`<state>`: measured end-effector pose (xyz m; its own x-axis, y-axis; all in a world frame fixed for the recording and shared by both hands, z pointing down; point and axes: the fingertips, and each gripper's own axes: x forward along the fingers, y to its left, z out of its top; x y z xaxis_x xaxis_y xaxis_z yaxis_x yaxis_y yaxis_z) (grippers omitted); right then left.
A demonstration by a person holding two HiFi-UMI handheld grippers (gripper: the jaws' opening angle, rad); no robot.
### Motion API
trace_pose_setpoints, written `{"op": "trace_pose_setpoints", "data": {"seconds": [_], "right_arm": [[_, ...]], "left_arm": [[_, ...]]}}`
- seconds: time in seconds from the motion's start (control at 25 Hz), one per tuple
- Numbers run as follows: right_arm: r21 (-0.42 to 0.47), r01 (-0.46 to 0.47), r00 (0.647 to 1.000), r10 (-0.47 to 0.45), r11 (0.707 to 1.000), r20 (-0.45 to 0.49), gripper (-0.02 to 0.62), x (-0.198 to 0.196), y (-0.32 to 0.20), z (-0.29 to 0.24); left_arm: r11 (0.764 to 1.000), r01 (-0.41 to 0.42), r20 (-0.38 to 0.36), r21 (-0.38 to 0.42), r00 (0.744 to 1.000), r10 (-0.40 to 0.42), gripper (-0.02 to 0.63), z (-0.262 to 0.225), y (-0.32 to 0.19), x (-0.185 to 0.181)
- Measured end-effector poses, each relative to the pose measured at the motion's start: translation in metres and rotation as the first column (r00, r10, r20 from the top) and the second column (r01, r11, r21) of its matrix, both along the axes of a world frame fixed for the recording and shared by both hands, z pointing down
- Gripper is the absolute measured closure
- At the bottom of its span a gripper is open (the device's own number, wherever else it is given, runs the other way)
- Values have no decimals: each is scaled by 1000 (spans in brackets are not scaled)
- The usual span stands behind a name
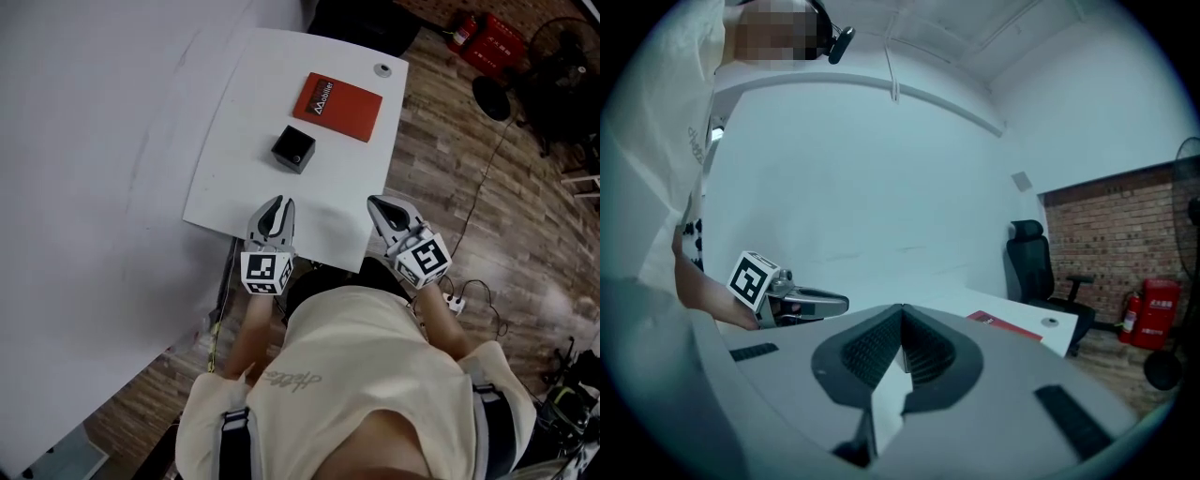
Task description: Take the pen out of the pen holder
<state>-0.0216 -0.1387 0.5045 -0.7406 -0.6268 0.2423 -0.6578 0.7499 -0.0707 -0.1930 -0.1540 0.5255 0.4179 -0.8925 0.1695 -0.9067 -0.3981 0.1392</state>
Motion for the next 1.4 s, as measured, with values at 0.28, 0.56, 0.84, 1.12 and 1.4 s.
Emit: {"op": "trace_pose_setpoints", "data": {"seconds": [0.28,0.56,0.84,1.12,1.4], "right_arm": [[19,13,1000,-13,1000,16,589,3,-6,-3],[18,80,996,-81,997,49,589,6,-18,0],[-7,135,989,-135,991,59,589,4,-29,9],[-36,159,986,-157,987,54,589,7,-44,18],[-65,148,988,-145,987,52,589,12,-60,28]], "left_arm": [[1000,-12,26,-9,1000,12,523,0,-9,10],[998,14,58,-55,998,-11,523,9,-24,17],[995,30,104,-99,994,-19,522,34,-48,17],[990,43,97,-132,995,-30,522,48,-72,16],[987,33,108,-158,994,-16,502,65,-96,19]]}}
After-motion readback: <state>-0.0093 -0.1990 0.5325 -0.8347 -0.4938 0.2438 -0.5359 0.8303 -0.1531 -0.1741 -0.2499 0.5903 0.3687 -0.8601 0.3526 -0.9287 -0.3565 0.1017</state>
